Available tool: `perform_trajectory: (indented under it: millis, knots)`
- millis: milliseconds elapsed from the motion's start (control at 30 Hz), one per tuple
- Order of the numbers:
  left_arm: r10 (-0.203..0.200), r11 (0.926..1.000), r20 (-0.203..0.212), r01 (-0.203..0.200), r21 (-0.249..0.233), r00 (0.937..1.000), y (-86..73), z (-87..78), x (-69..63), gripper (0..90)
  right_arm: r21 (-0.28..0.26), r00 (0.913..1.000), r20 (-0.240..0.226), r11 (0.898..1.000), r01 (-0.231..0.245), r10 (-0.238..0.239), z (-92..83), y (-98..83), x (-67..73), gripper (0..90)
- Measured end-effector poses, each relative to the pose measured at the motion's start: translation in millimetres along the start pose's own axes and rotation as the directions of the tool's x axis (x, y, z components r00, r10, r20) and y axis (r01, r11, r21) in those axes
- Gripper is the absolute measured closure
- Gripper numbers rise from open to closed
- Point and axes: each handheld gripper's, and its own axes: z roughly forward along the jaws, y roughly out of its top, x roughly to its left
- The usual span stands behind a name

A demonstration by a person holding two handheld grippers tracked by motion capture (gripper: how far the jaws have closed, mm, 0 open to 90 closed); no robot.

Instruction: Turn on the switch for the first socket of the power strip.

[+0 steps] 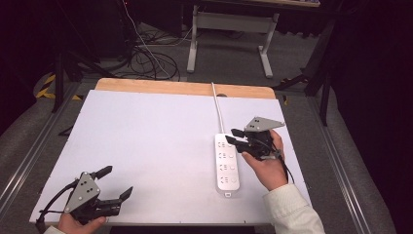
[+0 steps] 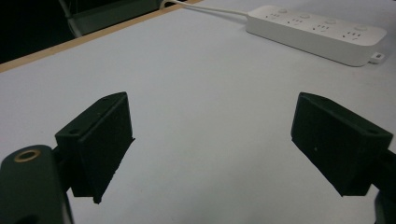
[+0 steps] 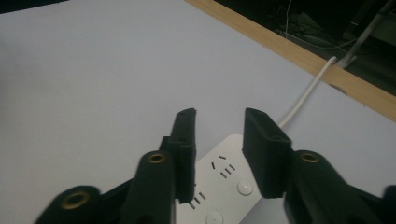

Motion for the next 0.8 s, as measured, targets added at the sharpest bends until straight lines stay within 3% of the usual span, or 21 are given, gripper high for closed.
perform_trajectory:
  millis: [100,333,367,433,567,800]
  knots:
    - [0.000,1.0000,0.000,0.000,0.001,1.0000,0.0,0.1,0.0,13.2,-0.022,1.0000,-0.010,1.000,0.001,-0.001,-8.9,-0.1,2.9,48.4]
    - [-0.005,1.0000,0.001,0.005,-0.002,1.0000,0.1,0.0,-0.1,13.2,-0.068,0.9994,-0.035,0.998,-0.004,0.001,-30.3,-4.9,11.6,35.7]
    - [-0.003,1.0000,0.000,0.003,-0.002,1.0000,0.1,-0.1,0.1,13.2,-0.055,0.9987,-0.036,0.998,-0.038,0.036,-32.9,-7.3,12.4,33.3]
    - [-0.002,1.0000,-0.002,0.002,-0.004,1.0000,0.2,-0.2,0.2,13.2,-0.011,0.9885,-0.050,0.990,-0.143,0.142,-37.2,-15.0,13.3,32.7]
    - [-0.002,1.0000,-0.003,0.002,-0.004,1.0000,0.2,-0.3,0.1,13.2,-0.026,0.9932,-0.077,0.996,-0.089,0.087,-44.4,-27.1,16.6,30.4]
    - [-0.007,1.0000,0.001,0.007,-0.004,1.0000,0.4,-0.1,0.0,13.2,-0.092,0.9924,-0.113,0.994,-0.057,0.047,-60.8,-45.6,21.7,21.9]
